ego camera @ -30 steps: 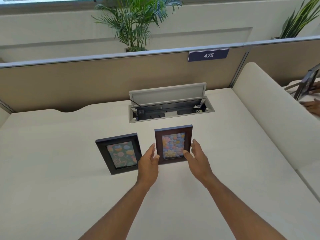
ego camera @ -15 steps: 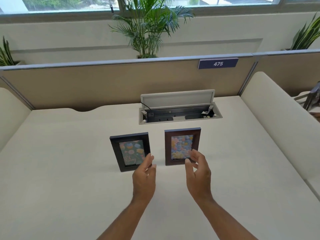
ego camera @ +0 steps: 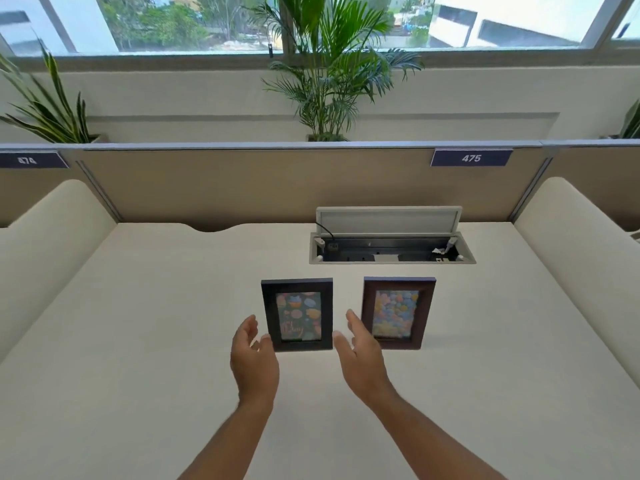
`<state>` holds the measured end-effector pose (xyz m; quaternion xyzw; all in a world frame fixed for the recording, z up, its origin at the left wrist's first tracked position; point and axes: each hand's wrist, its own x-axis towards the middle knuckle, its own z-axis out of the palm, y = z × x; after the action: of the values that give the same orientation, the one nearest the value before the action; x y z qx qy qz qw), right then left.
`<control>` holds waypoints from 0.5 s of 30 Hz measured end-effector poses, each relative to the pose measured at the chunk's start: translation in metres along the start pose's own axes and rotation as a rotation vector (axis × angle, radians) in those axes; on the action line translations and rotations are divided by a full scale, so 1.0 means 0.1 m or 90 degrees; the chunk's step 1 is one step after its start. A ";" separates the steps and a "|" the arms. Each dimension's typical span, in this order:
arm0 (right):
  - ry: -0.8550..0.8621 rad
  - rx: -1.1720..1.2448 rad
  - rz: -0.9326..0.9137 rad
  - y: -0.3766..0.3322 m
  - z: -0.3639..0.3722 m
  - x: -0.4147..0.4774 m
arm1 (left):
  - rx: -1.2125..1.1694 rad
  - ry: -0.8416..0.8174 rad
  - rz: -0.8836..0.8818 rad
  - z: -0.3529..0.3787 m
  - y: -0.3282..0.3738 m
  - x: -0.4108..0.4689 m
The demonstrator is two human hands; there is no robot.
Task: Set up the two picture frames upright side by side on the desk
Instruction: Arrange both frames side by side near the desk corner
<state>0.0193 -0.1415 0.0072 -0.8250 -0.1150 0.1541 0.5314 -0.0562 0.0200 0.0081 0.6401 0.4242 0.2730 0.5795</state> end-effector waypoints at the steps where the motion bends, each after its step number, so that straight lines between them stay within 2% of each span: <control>1: -0.022 0.003 0.020 -0.02 0.04 0.04 | 0.010 -0.031 -0.024 -0.02 -0.02 0.06; 4: -0.078 0.017 0.075 -0.03 0.12 0.13 | 0.048 -0.127 -0.059 -0.02 -0.09 0.19; 8: -0.117 0.024 0.103 0.01 0.23 0.16 | 0.081 -0.204 -0.045 -0.01 -0.16 0.26; 15: -0.121 0.044 0.107 0.11 0.33 0.23 | 0.094 -0.238 0.002 -0.04 -0.08 0.23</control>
<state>0.0286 -0.1104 -0.0186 -0.7945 -0.0899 0.2794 0.5316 -0.0504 0.0413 -0.0025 0.7210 0.3270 0.1185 0.5994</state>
